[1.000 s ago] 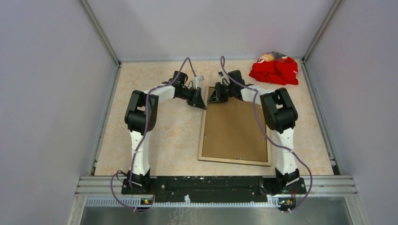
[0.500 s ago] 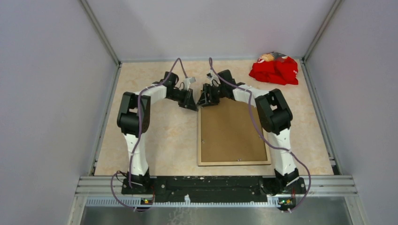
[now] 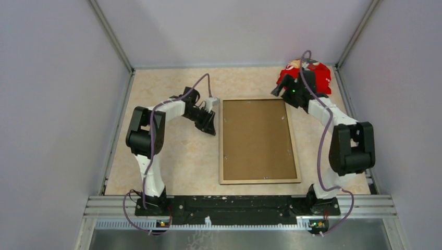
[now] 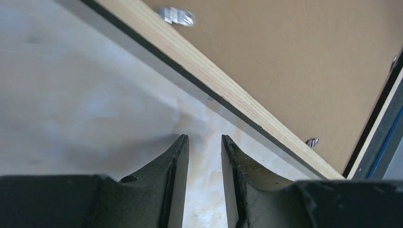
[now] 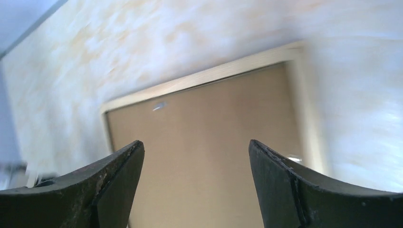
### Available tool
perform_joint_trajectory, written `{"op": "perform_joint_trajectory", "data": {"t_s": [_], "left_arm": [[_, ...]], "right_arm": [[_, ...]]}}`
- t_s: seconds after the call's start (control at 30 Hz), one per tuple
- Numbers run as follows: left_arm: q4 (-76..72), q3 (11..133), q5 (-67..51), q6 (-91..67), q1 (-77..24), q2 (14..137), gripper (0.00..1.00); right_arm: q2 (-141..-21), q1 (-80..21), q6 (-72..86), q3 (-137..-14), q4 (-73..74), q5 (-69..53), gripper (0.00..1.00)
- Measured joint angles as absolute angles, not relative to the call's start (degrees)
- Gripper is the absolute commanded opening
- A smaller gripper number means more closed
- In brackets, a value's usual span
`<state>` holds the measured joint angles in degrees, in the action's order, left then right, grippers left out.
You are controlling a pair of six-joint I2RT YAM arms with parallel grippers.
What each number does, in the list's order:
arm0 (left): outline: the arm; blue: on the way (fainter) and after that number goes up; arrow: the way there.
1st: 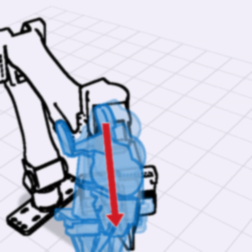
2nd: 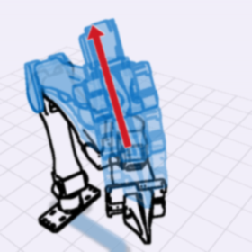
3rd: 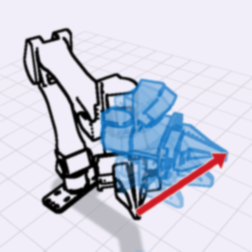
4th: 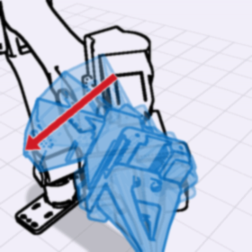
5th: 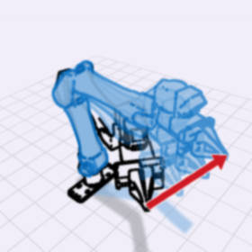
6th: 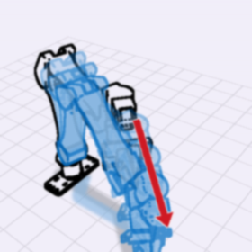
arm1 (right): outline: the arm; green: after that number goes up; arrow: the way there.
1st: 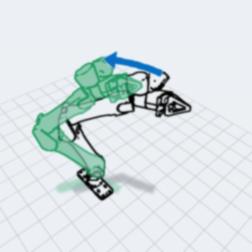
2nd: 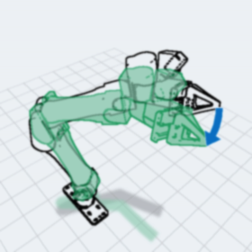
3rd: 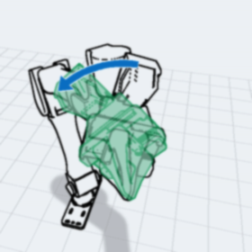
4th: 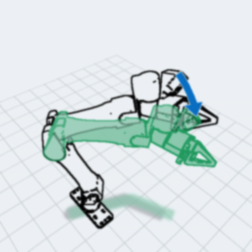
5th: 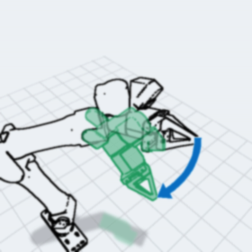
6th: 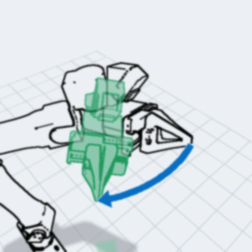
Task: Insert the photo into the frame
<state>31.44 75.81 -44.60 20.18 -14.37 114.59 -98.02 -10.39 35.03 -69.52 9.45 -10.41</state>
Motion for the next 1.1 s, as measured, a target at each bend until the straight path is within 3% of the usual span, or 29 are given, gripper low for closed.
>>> {"op": "perform_joint_trajectory", "data": {"t_s": [0.23,0.6,0.77,0.97,1.1], "left_arm": [[31.75,68.73,-40.93,24.99,-19.42,109.38,0.36],[31.53,63.29,-37.45,28.51,-24.21,104.64,0.36],[33.43,62.74,-37.08,28.38,-25.93,104.14,0.36],[39.55,61.65,-39.46,28.71,-28.73,103.66,0.45],[43.33,61.84,-40.80,33.28,-29.98,103.59,0.51]], "right_arm": [[-95.88,-5.13,36.29,-63.00,10.85,1.43,0.82],[-107.87,-6.87,38.11,-67.31,8.93,-4.08,0.81],[-119.74,-13.15,37.36,-84.23,10.44,-5.30,0.81],[-139.33,-23.66,34.81,-118.10,18.59,-10.13,0.81],[-140.66,-29.26,34.59,-123.02,22.50,-15.40,0.81]]}}
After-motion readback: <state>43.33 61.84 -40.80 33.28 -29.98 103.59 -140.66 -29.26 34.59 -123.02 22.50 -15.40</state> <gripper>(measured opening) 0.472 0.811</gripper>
